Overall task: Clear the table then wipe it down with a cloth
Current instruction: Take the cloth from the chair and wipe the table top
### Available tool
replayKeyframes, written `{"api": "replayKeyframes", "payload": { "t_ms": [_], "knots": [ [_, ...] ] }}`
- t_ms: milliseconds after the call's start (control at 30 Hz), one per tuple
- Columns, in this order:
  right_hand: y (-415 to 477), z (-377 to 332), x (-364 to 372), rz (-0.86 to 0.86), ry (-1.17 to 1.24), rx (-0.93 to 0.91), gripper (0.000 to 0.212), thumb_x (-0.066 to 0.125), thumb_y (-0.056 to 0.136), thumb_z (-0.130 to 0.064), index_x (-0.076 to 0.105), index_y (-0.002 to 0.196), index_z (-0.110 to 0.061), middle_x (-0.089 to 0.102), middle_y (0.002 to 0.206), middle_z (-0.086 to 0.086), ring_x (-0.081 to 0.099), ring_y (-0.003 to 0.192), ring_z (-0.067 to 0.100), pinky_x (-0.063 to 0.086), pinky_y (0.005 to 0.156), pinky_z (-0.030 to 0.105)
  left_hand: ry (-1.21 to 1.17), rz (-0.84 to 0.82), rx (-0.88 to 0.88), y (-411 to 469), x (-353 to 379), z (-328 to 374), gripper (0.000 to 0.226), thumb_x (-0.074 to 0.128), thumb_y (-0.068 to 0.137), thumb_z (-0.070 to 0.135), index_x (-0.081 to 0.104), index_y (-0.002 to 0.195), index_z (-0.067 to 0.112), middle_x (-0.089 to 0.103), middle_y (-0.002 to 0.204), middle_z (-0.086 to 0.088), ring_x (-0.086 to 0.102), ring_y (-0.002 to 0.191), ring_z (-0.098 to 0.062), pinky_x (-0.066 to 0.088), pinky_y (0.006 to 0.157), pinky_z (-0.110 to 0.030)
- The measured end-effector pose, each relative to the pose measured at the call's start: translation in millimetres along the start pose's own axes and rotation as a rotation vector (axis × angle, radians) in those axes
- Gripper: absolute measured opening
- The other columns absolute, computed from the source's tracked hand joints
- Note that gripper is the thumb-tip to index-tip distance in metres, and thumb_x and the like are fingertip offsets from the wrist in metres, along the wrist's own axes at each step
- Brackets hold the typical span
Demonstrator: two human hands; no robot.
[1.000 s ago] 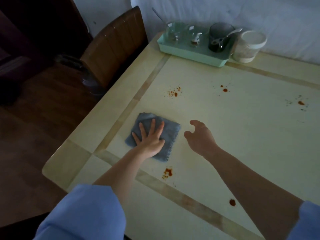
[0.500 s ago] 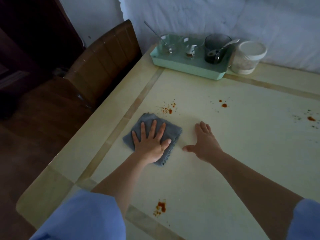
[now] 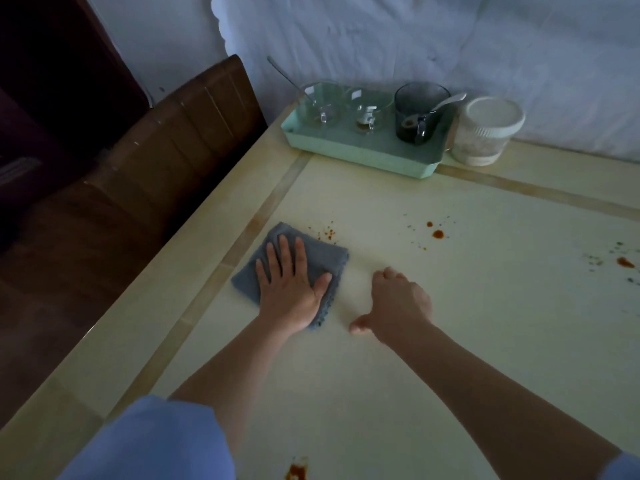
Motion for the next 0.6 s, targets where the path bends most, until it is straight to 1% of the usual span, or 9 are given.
{"api": "replayKeyframes", "payload": {
  "t_ms": [67, 133, 167, 233, 267, 367, 467, 533, 600],
  "knots": [
    [3.6, 2.0, -11.1, 0.049, 0.027, -0.017, 0.07, 0.073, 0.072, -0.048, 0.048, 0.126, -0.011, 0.054, 0.124, 0.007, 0.052, 0.119, 0.024, 0.045, 0.09, 0.033, -0.007, 0.004, -0.002, 11.1, -1.9, 2.0, 0.078, 0.017, 0.091, 0.063, -0.017, 0.148, 0.021, -0.022, 0.157, -0.012, -0.017, 0.145, -0.034, -0.011, 0.116, -0.049],
    [9.3, 2.9, -20.1, 0.098, 0.078, -0.043, 0.059, 0.073, 0.074, -0.044, 0.051, 0.12, -0.014, 0.057, 0.12, 0.007, 0.056, 0.114, 0.025, 0.045, 0.087, 0.032, -0.001, -0.014, 0.01, 24.7, -3.1, 5.4, 0.075, 0.017, 0.091, 0.063, -0.013, 0.149, 0.024, -0.02, 0.158, -0.011, -0.015, 0.146, -0.033, -0.01, 0.117, -0.05],
    [13.3, 2.3, -22.6, 0.113, 0.11, -0.072, 0.059, 0.073, 0.075, -0.041, 0.05, 0.122, -0.016, 0.055, 0.126, 0.006, 0.054, 0.117, 0.024, 0.044, 0.09, 0.032, 0.002, -0.024, 0.017, 31.2, -3.3, 7.1, 0.074, 0.016, 0.092, 0.063, -0.012, 0.149, 0.026, -0.019, 0.158, -0.009, -0.014, 0.146, -0.032, -0.01, 0.117, -0.05],
    [19.6, -0.4, -24.9, 0.109, 0.172, -0.145, 0.065, 0.074, 0.075, -0.037, 0.047, 0.131, -0.017, 0.045, 0.142, 0.0, 0.046, 0.129, 0.021, 0.04, 0.101, 0.032, 0.006, -0.032, 0.027, 41.4, -4.2, 9.4, 0.072, 0.015, 0.092, 0.062, -0.011, 0.149, 0.027, -0.017, 0.159, -0.007, -0.014, 0.146, -0.031, -0.01, 0.116, -0.05],
    [22.3, -0.4, -25.8, 0.101, 0.192, -0.162, 0.067, 0.074, 0.074, -0.037, 0.047, 0.132, -0.016, 0.042, 0.145, -0.002, 0.045, 0.13, 0.02, 0.038, 0.103, 0.032, 0.013, -0.025, 0.031, 46.7, -4.7, 10.3, 0.072, 0.014, 0.092, 0.062, -0.01, 0.149, 0.026, -0.016, 0.159, -0.007, -0.013, 0.146, -0.03, -0.01, 0.116, -0.05],
    [27.7, 2.9, -26.4, 0.086, 0.203, -0.162, 0.067, 0.075, 0.073, -0.037, 0.05, 0.131, -0.014, 0.045, 0.142, -0.004, 0.049, 0.126, 0.021, 0.039, 0.103, 0.031, 0.024, -0.003, 0.036, 65.0, -8.6, 14.6, 0.072, 0.013, 0.093, 0.059, -0.01, 0.15, 0.021, -0.014, 0.159, -0.006, -0.012, 0.147, -0.029, -0.009, 0.117, -0.049],
    [29.1, 1.7, -26.6, 0.058, 0.17, -0.155, 0.068, 0.074, 0.075, -0.035, 0.047, 0.134, -0.015, 0.044, 0.144, -0.002, 0.048, 0.128, 0.022, 0.038, 0.105, 0.031, 0.011, -0.019, 0.027, 79.8, -12.2, 20.8, 0.072, 0.013, 0.095, 0.056, -0.01, 0.15, 0.015, -0.013, 0.16, -0.008, -0.011, 0.147, -0.028, -0.009, 0.118, -0.047],
    [30.6, 0.8, -27.7, 0.042, 0.151, -0.141, 0.067, 0.073, 0.076, -0.035, 0.047, 0.135, -0.015, 0.045, 0.143, 0.0, 0.047, 0.128, 0.023, 0.038, 0.104, 0.031, 0.003, -0.033, 0.031, 74.5, -11.0, 22.7, 0.07, 0.013, 0.097, 0.053, -0.011, 0.149, 0.013, -0.013, 0.159, -0.009, -0.012, 0.147, -0.028, -0.008, 0.118, -0.045],
    [32.7, 3.2, -31.0, 0.047, 0.156, -0.117, 0.066, 0.074, 0.076, -0.035, 0.049, 0.134, -0.017, 0.05, 0.14, 0.001, 0.049, 0.126, 0.024, 0.041, 0.102, 0.03, 0.045, 0.006, 0.065, 56.8, -7.6, 25.2, 0.069, 0.01, 0.097, 0.051, -0.011, 0.149, 0.011, -0.012, 0.159, -0.01, -0.011, 0.147, -0.028, -0.007, 0.118, -0.045]
  ]
}}
Point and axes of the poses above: each hand's wrist, its own y-axis towards the middle knuckle, its own x-axis out of the palm, z = x × y, the point moved 7 cm from there along y, towards the middle knuckle
